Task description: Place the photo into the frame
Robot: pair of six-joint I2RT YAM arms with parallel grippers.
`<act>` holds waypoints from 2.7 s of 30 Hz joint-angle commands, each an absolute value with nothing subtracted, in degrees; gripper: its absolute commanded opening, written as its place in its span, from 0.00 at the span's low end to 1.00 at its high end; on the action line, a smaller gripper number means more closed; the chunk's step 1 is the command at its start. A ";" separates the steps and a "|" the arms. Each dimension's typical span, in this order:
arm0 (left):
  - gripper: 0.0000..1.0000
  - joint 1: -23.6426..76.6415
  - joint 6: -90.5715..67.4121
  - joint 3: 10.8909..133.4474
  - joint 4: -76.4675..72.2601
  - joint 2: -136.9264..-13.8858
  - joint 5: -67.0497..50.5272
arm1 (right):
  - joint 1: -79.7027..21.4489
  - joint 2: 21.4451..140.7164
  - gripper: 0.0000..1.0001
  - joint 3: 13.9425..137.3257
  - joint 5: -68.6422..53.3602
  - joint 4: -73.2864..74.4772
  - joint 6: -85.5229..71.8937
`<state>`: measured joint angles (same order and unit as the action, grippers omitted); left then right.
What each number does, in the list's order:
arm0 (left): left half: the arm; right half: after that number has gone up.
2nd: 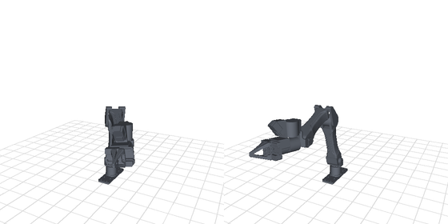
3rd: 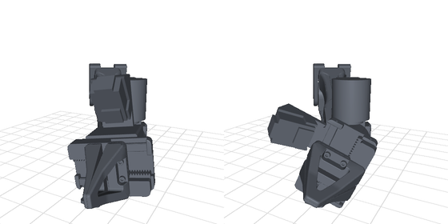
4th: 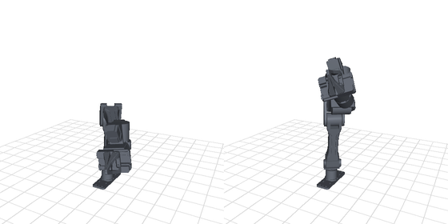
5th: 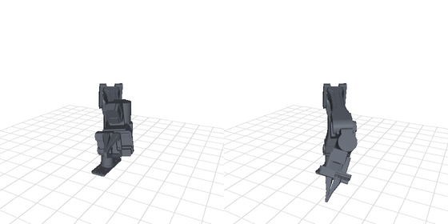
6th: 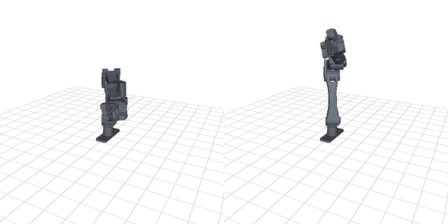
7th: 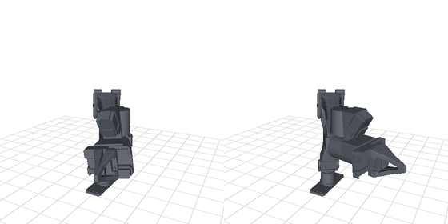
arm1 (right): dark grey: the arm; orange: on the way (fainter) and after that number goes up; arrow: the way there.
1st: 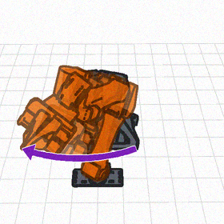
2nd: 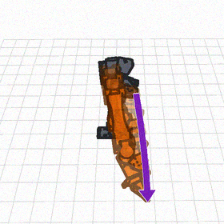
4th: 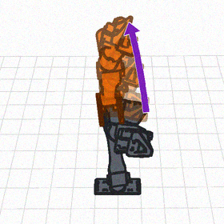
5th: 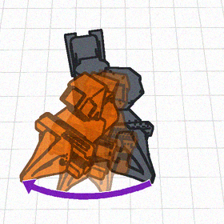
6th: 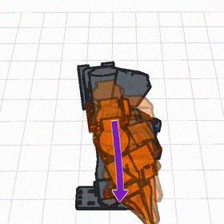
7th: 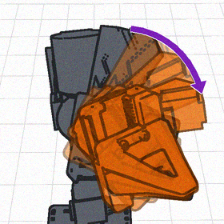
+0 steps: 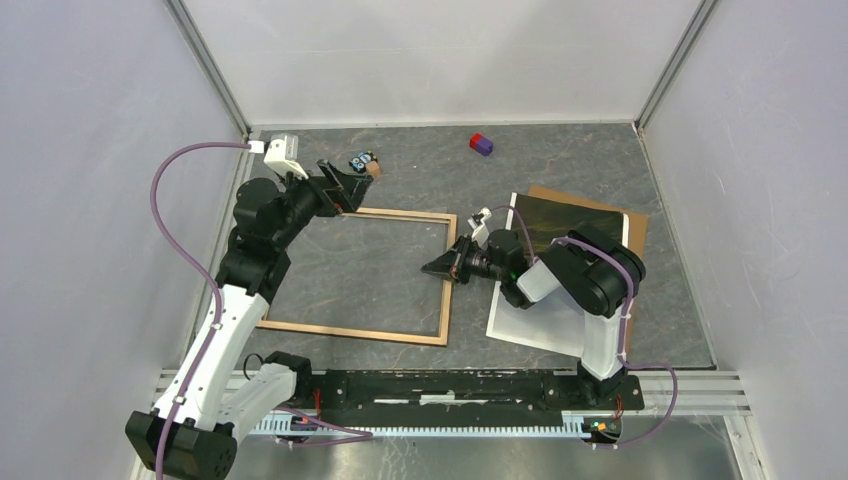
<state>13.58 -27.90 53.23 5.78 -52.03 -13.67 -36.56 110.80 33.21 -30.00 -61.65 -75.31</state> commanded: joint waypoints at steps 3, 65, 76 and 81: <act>1.00 13.36 -30.32 53.28 3.22 -52.22 -14.59 | -36.29 112.27 0.01 34.44 -30.36 -66.88 -73.81; 1.00 41.87 -35.93 59.95 6.75 -86.27 -24.61 | -4.12 60.23 0.91 20.33 13.22 3.75 -17.63; 0.97 54.57 -48.35 61.29 -10.60 -103.24 -14.72 | 6.67 58.76 0.90 11.71 0.35 -4.38 -20.00; 0.96 54.55 -53.48 59.81 -16.53 -107.45 -8.97 | 8.93 61.44 0.88 11.20 -6.74 -6.11 -20.00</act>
<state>54.72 -46.70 58.76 -8.47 -105.86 -15.05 7.86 58.87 13.89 2.11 -7.33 -18.31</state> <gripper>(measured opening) 0.959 0.886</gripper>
